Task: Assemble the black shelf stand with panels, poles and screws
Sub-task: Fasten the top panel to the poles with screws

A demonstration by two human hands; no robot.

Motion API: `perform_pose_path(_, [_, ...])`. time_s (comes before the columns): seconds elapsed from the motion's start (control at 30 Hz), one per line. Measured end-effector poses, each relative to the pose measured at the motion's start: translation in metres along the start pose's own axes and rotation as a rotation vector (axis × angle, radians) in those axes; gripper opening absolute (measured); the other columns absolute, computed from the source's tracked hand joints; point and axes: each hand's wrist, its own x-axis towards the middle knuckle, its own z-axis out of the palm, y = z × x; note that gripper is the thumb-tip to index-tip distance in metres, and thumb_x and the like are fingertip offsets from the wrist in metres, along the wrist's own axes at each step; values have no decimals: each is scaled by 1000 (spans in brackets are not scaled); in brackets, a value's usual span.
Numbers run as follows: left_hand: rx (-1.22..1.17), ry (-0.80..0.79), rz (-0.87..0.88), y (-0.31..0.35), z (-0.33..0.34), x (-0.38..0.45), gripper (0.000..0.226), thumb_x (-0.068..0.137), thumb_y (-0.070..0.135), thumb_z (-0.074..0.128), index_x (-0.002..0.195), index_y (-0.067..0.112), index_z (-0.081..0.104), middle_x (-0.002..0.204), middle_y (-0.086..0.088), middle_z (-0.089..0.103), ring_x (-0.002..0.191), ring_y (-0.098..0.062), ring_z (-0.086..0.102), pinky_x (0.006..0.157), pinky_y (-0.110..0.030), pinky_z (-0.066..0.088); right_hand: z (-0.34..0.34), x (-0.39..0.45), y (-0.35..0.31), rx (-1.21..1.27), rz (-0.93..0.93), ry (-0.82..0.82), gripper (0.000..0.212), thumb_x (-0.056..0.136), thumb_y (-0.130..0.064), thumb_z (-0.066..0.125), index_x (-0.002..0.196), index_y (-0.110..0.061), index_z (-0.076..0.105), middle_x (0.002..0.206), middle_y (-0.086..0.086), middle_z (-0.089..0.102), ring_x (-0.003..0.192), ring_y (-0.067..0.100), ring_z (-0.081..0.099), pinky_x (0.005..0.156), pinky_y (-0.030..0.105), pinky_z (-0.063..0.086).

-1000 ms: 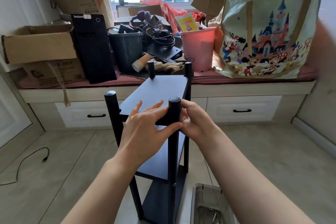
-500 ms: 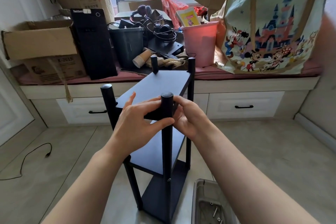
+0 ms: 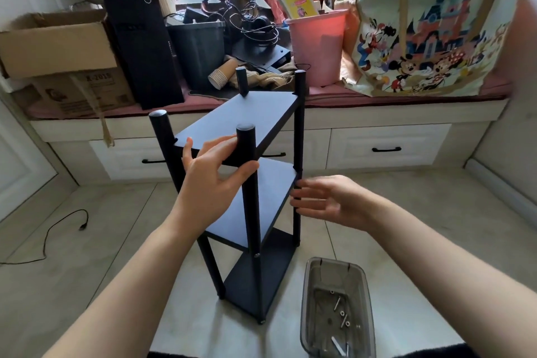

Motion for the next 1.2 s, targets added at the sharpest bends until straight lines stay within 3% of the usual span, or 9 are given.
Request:
perform_pose_path(0.2, [-7, -3, 12, 2, 1, 0, 33, 87, 42, 65, 117, 30, 69, 117, 23, 65, 124, -10, 57, 121, -58, 6, -61, 36, 53, -271, 170, 95, 24, 100, -18, 57, 115, 0, 58, 109, 23, 69, 99, 35, 68, 92, 45, 55])
perform_pose_path(0.37, [13, 9, 52, 3, 1, -1, 29, 87, 45, 63, 113, 32, 68, 109, 30, 61, 115, -14, 60, 116, -64, 16, -97, 69, 154, -388, 409, 138, 12, 100, -12, 55, 104, -2, 59, 91, 15, 66, 73, 23, 64, 67, 31, 54])
perform_pose_path(0.43, [17, 10, 60, 4, 1, -1, 31, 88, 46, 62, 114, 30, 68, 108, 24, 65, 114, -14, 60, 115, -64, 19, -110, 79, 194, -413, 478, 159, 11, 100, -6, 51, 92, -3, 57, 75, 11, 60, 58, 18, 55, 48, 24, 45])
perform_pose_path(0.5, [17, 12, 68, 3, 2, -1, 27, 90, 47, 61, 114, 35, 64, 109, 25, 64, 112, -10, 59, 112, -66, 24, -123, 90, 229, -452, 518, 182, 23, 99, -1, 48, 78, -8, 52, 61, 7, 50, 48, 16, 46, 41, 21, 34])
perform_pose_path(0.6, [14, 33, 83, 5, 3, -3, 25, 90, 46, 61, 114, 37, 62, 108, 27, 63, 110, -6, 58, 112, -65, 25, -141, 105, 270, -556, 514, 264, 27, 95, 2, 47, 70, -9, 50, 55, 6, 47, 43, 16, 44, 44, 24, 31])
perform_pose_path(0.7, [10, 50, 83, 6, 4, -4, 25, 90, 45, 61, 114, 39, 61, 107, 27, 64, 112, -7, 58, 113, -64, 25, -151, 116, 293, -647, 485, 350, 18, 94, 0, 50, 81, -5, 61, 72, 13, 61, 50, 20, 55, 46, 28, 41])
perform_pose_path(0.9, [-7, 73, 86, 5, 8, -5, 23, 92, 41, 62, 114, 46, 58, 103, 28, 66, 112, -6, 58, 111, -64, 30, -156, 139, 314, -975, 311, 424, 10, 93, -11, 60, 99, -3, 63, 100, 13, 67, 98, 33, 65, 77, 32, 48])
perform_pose_path(1.07, [-24, 95, 83, 3, 10, -5, 26, 91, 38, 64, 115, 43, 61, 105, 30, 66, 110, -4, 58, 106, -64, 35, -159, 149, 339, -1018, 293, 633, 21, 96, -2, 45, 78, -5, 54, 91, 14, 60, 77, 27, 56, 72, 40, 53])
perform_pose_path(1.2, [-7, 86, 94, 1, 9, -4, 27, 91, 35, 64, 118, 39, 62, 110, 20, 68, 111, -19, 62, 105, -62, 38, -157, 159, 344, -915, 389, 778, 22, 98, -7, 44, 84, -4, 62, 90, 13, 60, 82, 32, 59, 72, 39, 51])
